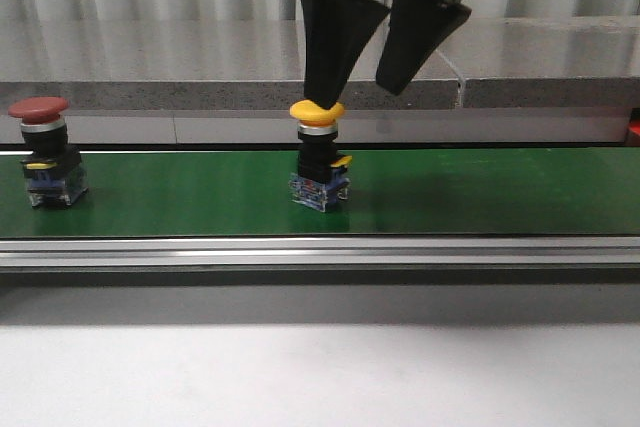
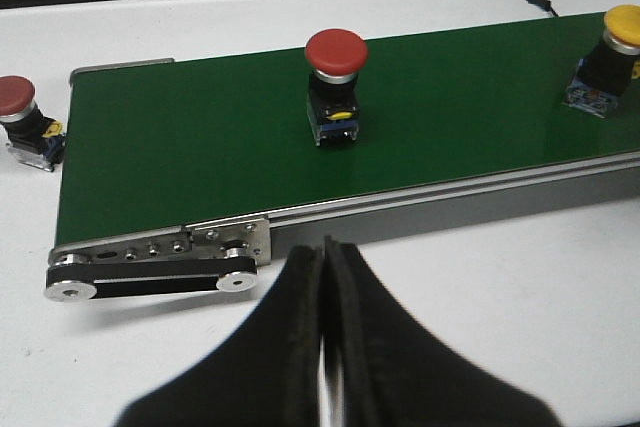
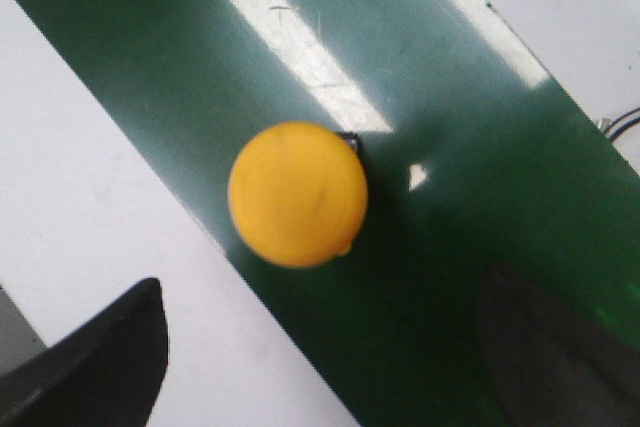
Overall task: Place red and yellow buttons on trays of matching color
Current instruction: 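Close the right gripper on the yellow button and lift it, then carry the yellow button into the yellow tray and open the right gripper, then move the right gripper back over the belt toward the red button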
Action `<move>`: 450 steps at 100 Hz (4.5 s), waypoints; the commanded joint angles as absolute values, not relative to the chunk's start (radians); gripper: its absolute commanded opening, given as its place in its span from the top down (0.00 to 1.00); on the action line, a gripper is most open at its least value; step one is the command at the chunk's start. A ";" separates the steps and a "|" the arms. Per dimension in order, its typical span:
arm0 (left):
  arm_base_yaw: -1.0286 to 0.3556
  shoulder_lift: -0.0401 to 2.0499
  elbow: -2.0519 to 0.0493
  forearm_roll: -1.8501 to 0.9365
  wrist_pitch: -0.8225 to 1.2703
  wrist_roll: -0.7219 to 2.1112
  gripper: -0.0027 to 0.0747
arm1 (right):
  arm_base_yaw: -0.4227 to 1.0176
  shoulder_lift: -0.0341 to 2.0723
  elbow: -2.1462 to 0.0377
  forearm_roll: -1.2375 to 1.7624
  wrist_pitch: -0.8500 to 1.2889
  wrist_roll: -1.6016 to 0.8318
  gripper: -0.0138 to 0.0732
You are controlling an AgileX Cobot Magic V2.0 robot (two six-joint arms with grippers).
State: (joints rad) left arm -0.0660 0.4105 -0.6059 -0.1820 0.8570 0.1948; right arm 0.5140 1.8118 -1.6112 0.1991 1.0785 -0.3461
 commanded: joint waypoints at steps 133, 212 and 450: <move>-0.073 0.414 -0.633 -0.208 0.793 0.197 0.99 | 0.251 1.564 -1.628 0.236 1.003 -0.125 0.86; -0.073 0.414 -0.633 -0.208 0.793 0.197 0.99 | -0.479 1.323 -1.284 0.226 0.803 -0.021 0.86; -0.073 0.414 -0.633 -0.208 0.793 0.197 0.99 | -0.609 1.383 -1.194 0.136 0.588 0.099 0.11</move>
